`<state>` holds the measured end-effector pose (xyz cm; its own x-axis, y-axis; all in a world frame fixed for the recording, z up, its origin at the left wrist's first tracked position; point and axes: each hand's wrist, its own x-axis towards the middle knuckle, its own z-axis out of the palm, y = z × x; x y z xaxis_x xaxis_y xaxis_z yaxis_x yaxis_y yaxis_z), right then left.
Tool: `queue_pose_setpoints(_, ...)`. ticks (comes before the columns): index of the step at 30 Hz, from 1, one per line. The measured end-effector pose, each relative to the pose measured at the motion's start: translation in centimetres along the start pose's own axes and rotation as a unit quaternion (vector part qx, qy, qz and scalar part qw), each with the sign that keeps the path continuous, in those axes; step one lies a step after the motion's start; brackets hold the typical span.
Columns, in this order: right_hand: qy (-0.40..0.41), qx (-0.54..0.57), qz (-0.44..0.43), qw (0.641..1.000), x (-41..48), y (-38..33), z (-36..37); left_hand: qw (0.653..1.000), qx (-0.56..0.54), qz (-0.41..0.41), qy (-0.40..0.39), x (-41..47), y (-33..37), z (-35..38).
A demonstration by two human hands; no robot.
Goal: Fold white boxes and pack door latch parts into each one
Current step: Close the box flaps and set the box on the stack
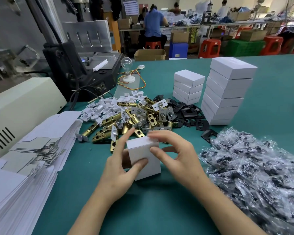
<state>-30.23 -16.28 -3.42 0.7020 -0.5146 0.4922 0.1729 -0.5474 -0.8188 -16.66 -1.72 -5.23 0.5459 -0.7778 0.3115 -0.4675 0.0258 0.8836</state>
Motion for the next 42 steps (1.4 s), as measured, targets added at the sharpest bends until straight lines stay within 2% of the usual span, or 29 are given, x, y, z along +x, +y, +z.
queue_pose_setpoints(2,-0.008,-0.025,0.021,0.999,-0.2,0.0,0.3,0.999,-0.035,-0.023,0.034,0.4,-0.1,0.0)
queue_pose_setpoints(4,-0.022,-0.110,0.013,0.994,-0.5,-0.2,0.7,0.994,-0.072,-0.045,0.072,0.6,-0.4,0.1)
queue_pose_setpoints(7,-0.038,-0.255,0.006,0.966,-1.2,-0.7,2.1,0.977,-0.146,-0.088,0.124,0.7,-0.7,0.5)
queue_pose_setpoints(10,-0.050,-0.338,0.002,0.940,-1.7,-1.1,3.5,0.961,-0.200,-0.121,0.148,0.7,-0.7,0.8)
queue_pose_setpoints(12,-0.037,-0.342,-0.004,0.939,-1.7,-1.6,3.8,0.953,-0.236,-0.127,0.142,0.7,-0.5,1.0)
queue_pose_setpoints(16,0.030,-0.282,-0.010,0.959,1.2,-3.4,1.8,0.925,-0.346,-0.117,0.110,1.0,0.2,0.9)
queue_pose_setpoints(21,0.089,-0.309,0.061,0.945,12.3,-3.5,-3.8,0.945,-0.298,-0.113,0.071,1.2,0.3,1.5)
queue_pose_setpoints(24,0.058,-0.379,0.128,0.914,19.5,-1.8,-7.0,0.953,-0.281,-0.112,0.033,1.3,-0.1,1.8)
queue_pose_setpoints(28,0.007,-0.414,0.237,0.879,25.9,0.8,-9.9,0.958,-0.264,-0.108,-0.010,1.4,-0.4,2.0)
queue_pose_setpoints(31,0.005,-0.437,0.283,0.854,28.1,2.4,-11.0,0.962,-0.249,-0.107,-0.035,1.4,-0.4,2.4)
queue_pose_setpoints(38,-0.006,-0.453,0.349,0.820,29.9,5.3,-12.5,0.964,-0.231,-0.108,-0.074,1.3,-0.7,2.6)
queue_pose_setpoints(42,-0.046,-0.522,0.322,0.788,30.0,5.8,-11.8,0.965,-0.223,-0.105,-0.085,1.3,-0.8,2.7)
